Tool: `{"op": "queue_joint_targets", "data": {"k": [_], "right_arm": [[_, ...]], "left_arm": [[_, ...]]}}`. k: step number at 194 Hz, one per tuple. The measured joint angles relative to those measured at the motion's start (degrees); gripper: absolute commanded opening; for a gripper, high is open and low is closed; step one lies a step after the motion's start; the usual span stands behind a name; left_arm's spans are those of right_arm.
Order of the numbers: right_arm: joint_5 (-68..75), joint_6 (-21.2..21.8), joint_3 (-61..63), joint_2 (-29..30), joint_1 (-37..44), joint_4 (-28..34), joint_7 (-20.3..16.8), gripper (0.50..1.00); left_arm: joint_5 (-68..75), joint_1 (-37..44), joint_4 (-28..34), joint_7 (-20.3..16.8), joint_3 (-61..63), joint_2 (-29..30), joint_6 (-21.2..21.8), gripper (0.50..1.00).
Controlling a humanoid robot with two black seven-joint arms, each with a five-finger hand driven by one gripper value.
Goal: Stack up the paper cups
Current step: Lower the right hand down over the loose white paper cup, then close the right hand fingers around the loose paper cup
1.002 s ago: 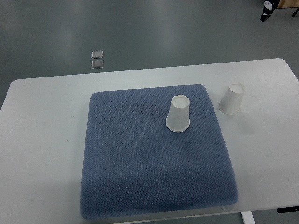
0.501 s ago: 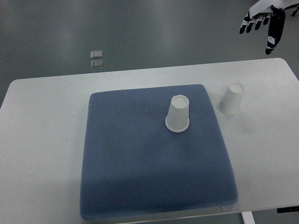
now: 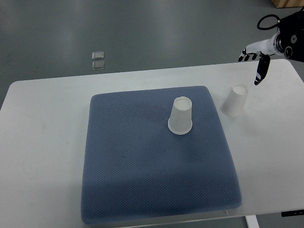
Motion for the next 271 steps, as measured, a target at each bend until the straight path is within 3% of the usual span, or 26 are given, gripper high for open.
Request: {"op": "queue_joint_targets", "data": {"k": [38, 122, 271], "right_arm": [[3.93, -3.44, -0.08, 2.01, -4.09, -2.37, -0.91, 0.926], [4.47, -6.56, -0.01, 4.88, -9.53, -5.98, -1.24, 0.924], [4.48, -8.06, 0.01, 8.25, -14.7, -10.79, -1.23, 0.905]], "left_arm": [[0.0, 0.0, 0.11, 0.0, -0.1, 0.0, 0.01, 1.0], [0.02, 0.02, 0.13, 0.0, -0.18, 0.0, 0.01, 1.0], [-0.07, 0.03, 0.38, 0.0, -0.18, 0.0, 0.01, 1.0]]}}
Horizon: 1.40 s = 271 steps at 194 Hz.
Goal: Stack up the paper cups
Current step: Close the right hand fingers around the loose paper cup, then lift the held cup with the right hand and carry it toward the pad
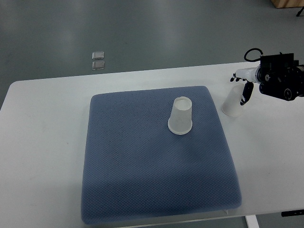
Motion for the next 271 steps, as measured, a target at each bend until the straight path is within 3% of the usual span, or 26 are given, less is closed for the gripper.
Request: {"op": "queue_joint_targets", "data": {"k": [47, 81, 113, 178, 217, 271], "right_arm": [[0.0, -0.07, 0.0, 0.08, -0.31, -0.25, 0.0, 0.862], [0.0, -0.09, -0.01, 0.08, -0.41, -0.26, 0.0, 0.758], [0.0, -0.1, -0.08, 0.08, -0.43, -0.26, 0.0, 0.699], [-0.12, 0.73, -0.22, -0.69, 1.25, 0.5, 0.0, 0.695], [-0.49, 3.68, -1.31, -4.92, 12.31, 7.72, -0.62, 0.697], [-1.53, 14.91, -5.8, -11.81, 35.86, 18.72, -1.49, 0.697]], "left_arm": [[-0.01, 0.0, 0.0, 0.0, 0.0, 0.0, 0.0, 1.0], [-0.01, 0.0, 0.0, 0.0, 0.0, 0.0, 0.0, 1.0], [-0.01, 0.0, 0.06, 0.0, 0.0, 0.0, 0.0, 1.0], [0.0, 0.0, -0.03, 0.0, 0.19, 0.0, 0.01, 1.0], [0.13, 0.0, -0.48, 0.0, 0.35, 0.0, 0.0, 1.0], [0.24, -0.05, -0.53, 0.0, 0.37, 0.0, -0.04, 1.0]]}}
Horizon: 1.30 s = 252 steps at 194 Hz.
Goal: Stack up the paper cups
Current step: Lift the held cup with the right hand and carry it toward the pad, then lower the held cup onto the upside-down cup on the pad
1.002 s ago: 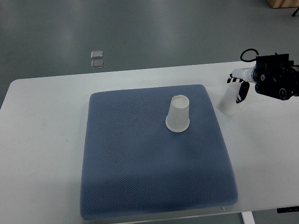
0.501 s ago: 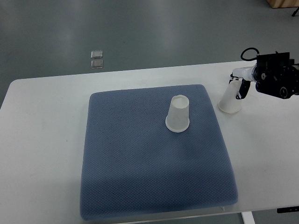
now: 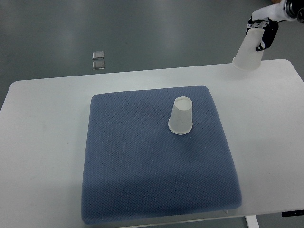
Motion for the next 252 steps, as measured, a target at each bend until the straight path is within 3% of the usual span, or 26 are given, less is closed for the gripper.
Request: {"op": "queue_joint_targets", "data": {"k": [42, 72, 126, 208, 252], "right_arm": [[-2.14, 9.21, -1.56, -4.6, 15.19, 5.85, 0.01, 0.699], [-3.3, 10.47, -1.65, -6.73, 18.97, 9.25, 0.06, 0.699], [0.92, 9.25, 2.33, -5.91, 19.76, 14.11, -0.05, 0.695], [15.16, 1.22, 4.88, 12.08, 17.33, 13.91, -0.1, 0.701], [15.4, 0.89, 4.62, 14.71, 14.45, 13.78, -0.01, 0.703]], "left_arm": [[-0.02, -0.02, -0.14, 0.0, 0.07, 0.0, 0.0, 1.0], [-0.02, -0.02, -0.64, 0.0, 0.08, 0.0, 0.0, 1.0], [-0.03, -0.01, -0.64, 0.0, -0.08, 0.0, 0.0, 1.0], [-0.3, 0.05, -0.36, -0.02, -0.65, 0.0, 0.05, 1.0], [-0.43, 0.05, -0.01, -0.09, -0.8, 0.0, 0.12, 1.0]]}}
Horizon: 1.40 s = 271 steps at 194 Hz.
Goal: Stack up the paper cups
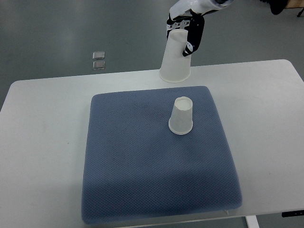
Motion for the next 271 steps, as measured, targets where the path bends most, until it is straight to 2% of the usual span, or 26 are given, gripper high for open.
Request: {"op": "queue_joint_targets", "data": {"k": [43, 110, 176, 271], "right_arm": [[-0.23, -0.38, -0.89, -0.27, -2.11, 0.23, 0.0, 0.701], [-0.26, -5.8, -2.52, -0.55, -5.39, 1.98, 0.0, 0.701], [-0.01, -7.1, -2.95, -1.87, -5.38, 5.61, 0.01, 0.701], [0.62, -13.2, -2.96, -1.49, -6.89, 8.93, -0.03, 0.703]], "left_arm": [[-0.02, 0.0, 0.02, 0.01, 0.06, 0.0, 0.0, 1.0], [-0.02, 0.0, 0.02, 0.08, 0.0, 0.0, 0.0, 1.0], [0.01, 0.0, 0.02, 0.08, 0.09, 0.0, 0.0, 1.0], [0.01, 0.0, 0.01, 0.09, 0.07, 0.0, 0.0, 1.0]]}}
